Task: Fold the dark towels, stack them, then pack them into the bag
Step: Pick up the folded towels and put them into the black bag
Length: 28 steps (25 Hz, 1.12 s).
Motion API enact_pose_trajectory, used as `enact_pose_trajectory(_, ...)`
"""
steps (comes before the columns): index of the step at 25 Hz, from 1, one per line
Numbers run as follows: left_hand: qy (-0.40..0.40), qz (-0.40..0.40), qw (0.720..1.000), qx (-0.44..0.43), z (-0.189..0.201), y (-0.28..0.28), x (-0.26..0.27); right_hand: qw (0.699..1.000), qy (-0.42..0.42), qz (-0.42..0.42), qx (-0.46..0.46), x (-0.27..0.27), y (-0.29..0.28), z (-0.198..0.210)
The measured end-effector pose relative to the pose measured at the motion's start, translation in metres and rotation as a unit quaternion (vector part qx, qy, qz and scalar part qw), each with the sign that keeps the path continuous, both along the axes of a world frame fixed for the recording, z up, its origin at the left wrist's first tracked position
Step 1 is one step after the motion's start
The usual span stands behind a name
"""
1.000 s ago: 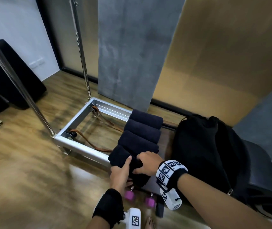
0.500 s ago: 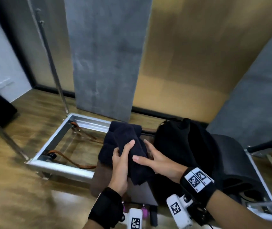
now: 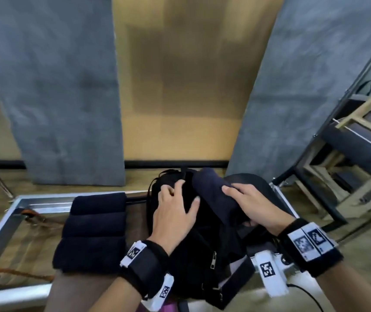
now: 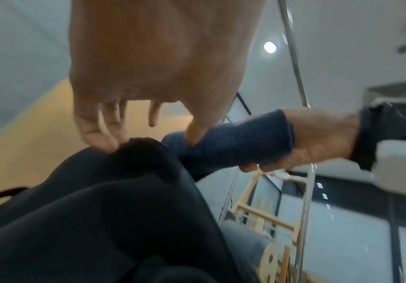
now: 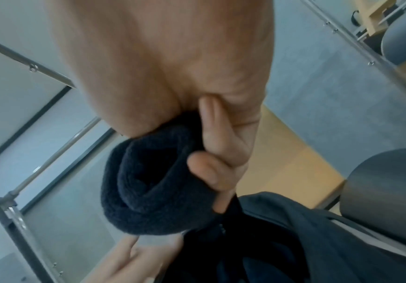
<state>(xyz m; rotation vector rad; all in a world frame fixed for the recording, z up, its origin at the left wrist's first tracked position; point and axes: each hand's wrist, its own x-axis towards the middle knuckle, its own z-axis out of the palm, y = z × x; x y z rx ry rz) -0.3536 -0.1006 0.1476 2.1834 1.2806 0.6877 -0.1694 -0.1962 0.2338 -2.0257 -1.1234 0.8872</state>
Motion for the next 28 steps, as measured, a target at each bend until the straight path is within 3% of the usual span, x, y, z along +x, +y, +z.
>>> enact_pose_trajectory(2, 0.184, -0.022, 0.983, 0.012, -0.004, 0.001, 0.011, 0.998, -0.016, -0.001, -0.068, 0.015, 0.011, -0.015)
enact_pose_trajectory(4, 0.257, -0.001, 0.966, -0.038, 0.004, 0.007, 0.019, 0.99, -0.001, 0.048, -0.13, 0.016, 0.032, -0.035)
enact_pose_trajectory(7, 0.247, 0.003, 0.967, -0.061, 0.012, 0.02, 0.024, 0.977, 0.004, 0.104, -0.187, 0.005, 0.074, -0.06)
enact_pose_trajectory(10, 0.232, -0.036, 0.968, -0.087, 0.015, 0.026, 0.021, 0.983, 0.01, 0.101, -0.155, -0.007, 0.114, -0.079)
enact_pose_trajectory(13, 0.243, -0.036, 0.965, -0.088, 0.021, 0.032, 0.019, 0.985, -0.064, 0.09, -0.132, -0.016, 0.139, -0.106)
enact_pose_trajectory(16, 0.251, -0.023, 0.964, -0.079, 0.029, 0.035, 0.019, 0.985, -0.076, 0.055, -0.147, -0.023, 0.146, -0.133)
enact_pose_trajectory(23, 0.325, -0.051, 0.937, -0.121, 0.034, 0.028, 0.016, 0.95, -0.148, 0.136, -0.238, -0.023, 0.159, -0.142)
enact_pose_trajectory(28, 0.316, -0.061, 0.939, -0.119, 0.026, 0.021, 0.016, 0.94, -0.165, 0.158, -0.255, -0.024, 0.158, -0.154)
